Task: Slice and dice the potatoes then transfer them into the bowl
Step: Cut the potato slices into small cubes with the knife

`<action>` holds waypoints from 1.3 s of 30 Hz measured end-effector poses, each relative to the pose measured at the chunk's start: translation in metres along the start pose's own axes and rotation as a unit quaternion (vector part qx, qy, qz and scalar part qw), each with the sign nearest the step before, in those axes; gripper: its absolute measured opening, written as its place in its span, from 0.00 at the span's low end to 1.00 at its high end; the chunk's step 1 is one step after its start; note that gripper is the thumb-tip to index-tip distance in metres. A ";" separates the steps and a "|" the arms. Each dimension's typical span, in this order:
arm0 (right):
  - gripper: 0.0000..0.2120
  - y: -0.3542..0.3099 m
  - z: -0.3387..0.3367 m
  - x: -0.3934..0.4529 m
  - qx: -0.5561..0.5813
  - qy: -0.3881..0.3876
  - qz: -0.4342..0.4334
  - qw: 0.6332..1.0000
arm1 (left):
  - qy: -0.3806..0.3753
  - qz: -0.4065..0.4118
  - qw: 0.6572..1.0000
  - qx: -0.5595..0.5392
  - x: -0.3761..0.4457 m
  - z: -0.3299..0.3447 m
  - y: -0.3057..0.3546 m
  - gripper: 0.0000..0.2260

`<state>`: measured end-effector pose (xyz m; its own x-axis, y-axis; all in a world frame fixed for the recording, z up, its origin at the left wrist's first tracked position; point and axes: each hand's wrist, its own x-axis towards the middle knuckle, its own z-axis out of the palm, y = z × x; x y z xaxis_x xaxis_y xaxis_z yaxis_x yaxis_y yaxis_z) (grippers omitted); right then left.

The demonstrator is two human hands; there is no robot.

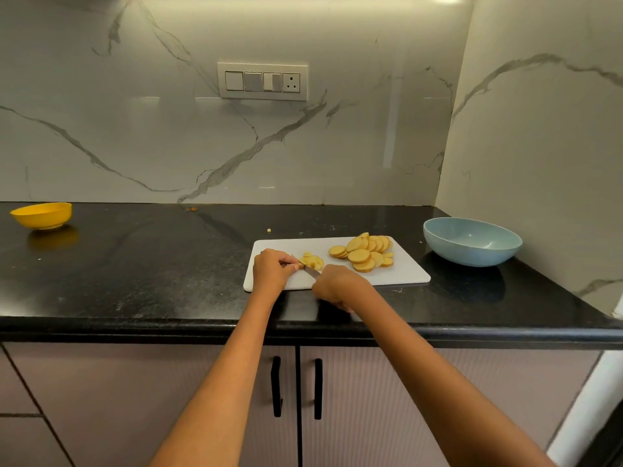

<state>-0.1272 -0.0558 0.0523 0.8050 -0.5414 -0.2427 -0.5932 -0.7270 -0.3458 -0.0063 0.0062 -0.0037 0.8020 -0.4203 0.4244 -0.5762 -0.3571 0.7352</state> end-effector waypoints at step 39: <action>0.13 0.019 -0.029 0.144 0.370 0.422 -0.238 0.793 | -0.140 0.140 0.966 0.167 0.078 0.041 -0.003 0.09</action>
<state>-0.0230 -0.1601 0.0373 0.4561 -0.5970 0.6600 0.1957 -0.6561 -0.7288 0.0512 -0.0595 0.0054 0.5607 -0.7320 0.3871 -0.8202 -0.4270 0.3806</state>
